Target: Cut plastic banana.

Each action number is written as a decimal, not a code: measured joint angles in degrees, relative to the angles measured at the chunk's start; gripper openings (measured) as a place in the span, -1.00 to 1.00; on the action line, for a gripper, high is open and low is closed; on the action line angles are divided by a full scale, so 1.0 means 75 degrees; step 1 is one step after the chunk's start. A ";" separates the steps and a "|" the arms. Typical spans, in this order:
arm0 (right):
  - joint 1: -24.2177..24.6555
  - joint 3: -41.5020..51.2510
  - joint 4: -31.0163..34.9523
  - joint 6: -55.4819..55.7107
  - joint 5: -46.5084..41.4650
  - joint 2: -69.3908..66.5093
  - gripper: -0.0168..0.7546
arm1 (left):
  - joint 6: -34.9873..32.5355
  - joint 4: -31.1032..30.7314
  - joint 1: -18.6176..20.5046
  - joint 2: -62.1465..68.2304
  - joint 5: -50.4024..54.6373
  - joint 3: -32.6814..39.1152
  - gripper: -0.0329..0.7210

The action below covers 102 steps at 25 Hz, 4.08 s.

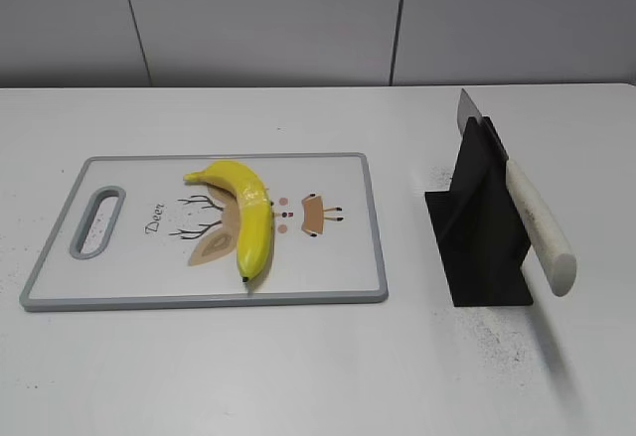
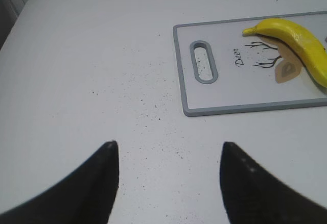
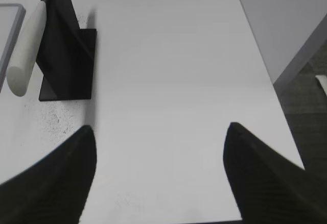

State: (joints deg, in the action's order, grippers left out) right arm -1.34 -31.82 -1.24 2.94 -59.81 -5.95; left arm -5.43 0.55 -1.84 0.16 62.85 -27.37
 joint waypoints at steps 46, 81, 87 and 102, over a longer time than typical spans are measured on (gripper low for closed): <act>-0.3018 -0.4201 0.0653 0.1857 0.0133 -1.1720 0.32 | 0.0000 0.0000 0.0000 0.0000 0.0000 0.0000 0.53; -0.3018 -0.5192 0.0676 0.2892 -0.0506 -0.9638 -0.54 | 0.0000 0.0000 0.0000 0.0000 0.0000 0.0000 0.51; -0.3018 -0.5878 0.0619 0.2332 -0.0976 -0.9590 -0.54 | 0.0000 0.0157 0.0000 0.0048 -0.0099 -0.0022 0.50; -0.3018 -0.7607 0.0664 -0.2553 -0.1369 -1.1106 -0.54 | -0.2013 0.1035 0.0000 0.5074 -0.2176 -0.2208 0.48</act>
State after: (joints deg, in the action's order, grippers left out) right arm -23.98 -88.87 3.74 -16.20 -70.07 -89.25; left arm -20.53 8.32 -1.84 38.21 46.53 -43.93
